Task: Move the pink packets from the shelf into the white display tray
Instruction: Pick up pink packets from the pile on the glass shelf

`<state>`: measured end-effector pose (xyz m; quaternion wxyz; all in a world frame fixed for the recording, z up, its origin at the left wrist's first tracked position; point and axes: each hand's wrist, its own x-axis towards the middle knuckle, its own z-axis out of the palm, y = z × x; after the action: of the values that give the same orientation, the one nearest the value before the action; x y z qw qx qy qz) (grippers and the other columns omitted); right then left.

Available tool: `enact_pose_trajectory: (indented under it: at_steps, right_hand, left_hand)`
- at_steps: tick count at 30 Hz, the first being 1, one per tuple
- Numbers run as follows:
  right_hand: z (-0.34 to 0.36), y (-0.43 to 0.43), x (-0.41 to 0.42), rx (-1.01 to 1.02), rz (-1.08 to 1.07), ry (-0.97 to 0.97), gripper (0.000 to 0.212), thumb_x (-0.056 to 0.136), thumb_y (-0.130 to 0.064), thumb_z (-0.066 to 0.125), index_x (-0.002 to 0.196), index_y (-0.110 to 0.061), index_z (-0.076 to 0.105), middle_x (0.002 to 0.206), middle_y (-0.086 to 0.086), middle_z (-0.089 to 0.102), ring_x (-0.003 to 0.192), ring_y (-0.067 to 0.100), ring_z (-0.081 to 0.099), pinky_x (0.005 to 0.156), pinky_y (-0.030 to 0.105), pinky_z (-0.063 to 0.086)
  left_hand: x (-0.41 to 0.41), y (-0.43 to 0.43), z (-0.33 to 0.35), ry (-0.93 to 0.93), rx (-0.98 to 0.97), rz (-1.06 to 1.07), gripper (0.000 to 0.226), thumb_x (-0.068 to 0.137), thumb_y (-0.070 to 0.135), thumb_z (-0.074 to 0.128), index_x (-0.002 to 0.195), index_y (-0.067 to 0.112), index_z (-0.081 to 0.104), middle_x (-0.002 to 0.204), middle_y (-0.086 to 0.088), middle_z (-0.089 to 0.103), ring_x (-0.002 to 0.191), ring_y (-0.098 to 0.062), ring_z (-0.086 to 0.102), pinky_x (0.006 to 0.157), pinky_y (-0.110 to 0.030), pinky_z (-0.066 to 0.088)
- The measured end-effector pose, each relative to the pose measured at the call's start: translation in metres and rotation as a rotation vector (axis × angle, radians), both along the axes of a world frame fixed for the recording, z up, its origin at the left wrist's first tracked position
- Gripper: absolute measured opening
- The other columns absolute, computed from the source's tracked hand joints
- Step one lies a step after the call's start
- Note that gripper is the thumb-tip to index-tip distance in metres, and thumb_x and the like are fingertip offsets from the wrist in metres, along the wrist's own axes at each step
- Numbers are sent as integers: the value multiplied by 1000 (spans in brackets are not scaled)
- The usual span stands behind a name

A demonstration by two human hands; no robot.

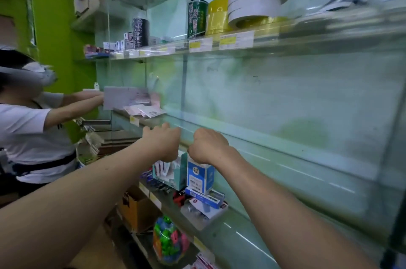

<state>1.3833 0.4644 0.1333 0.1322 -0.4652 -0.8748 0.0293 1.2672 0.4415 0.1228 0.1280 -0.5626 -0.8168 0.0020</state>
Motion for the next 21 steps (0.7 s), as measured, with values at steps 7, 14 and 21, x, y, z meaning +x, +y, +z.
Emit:
enact_pose_trajectory:
  at_steps: [7,14,21]
  right_hand:
    - [-5,49,-43,12,-31,-26,30,91,-15,52,66,-15,34,77,4,46,80,25,48,53,28,31]
    - [-5,78,-103,16,-55,-28,10,92,-15,49,84,-12,44,95,8,51,84,26,48,68,31,37]
    - [1,105,-169,-17,-159,17,35,94,-27,47,122,-6,51,127,12,55,114,29,53,77,30,38]
  left_hand:
    - [-49,50,-2,-5,11,-17,57,88,22,55,141,20,33,140,-12,38,130,-32,40,107,-54,26]
    - [-115,96,-9,-11,6,-93,53,87,23,57,135,20,36,136,-10,41,125,-31,45,99,-51,36]
    - [-187,142,-3,-19,8,-194,50,89,33,54,135,26,37,137,-8,40,131,-28,38,106,-55,26]
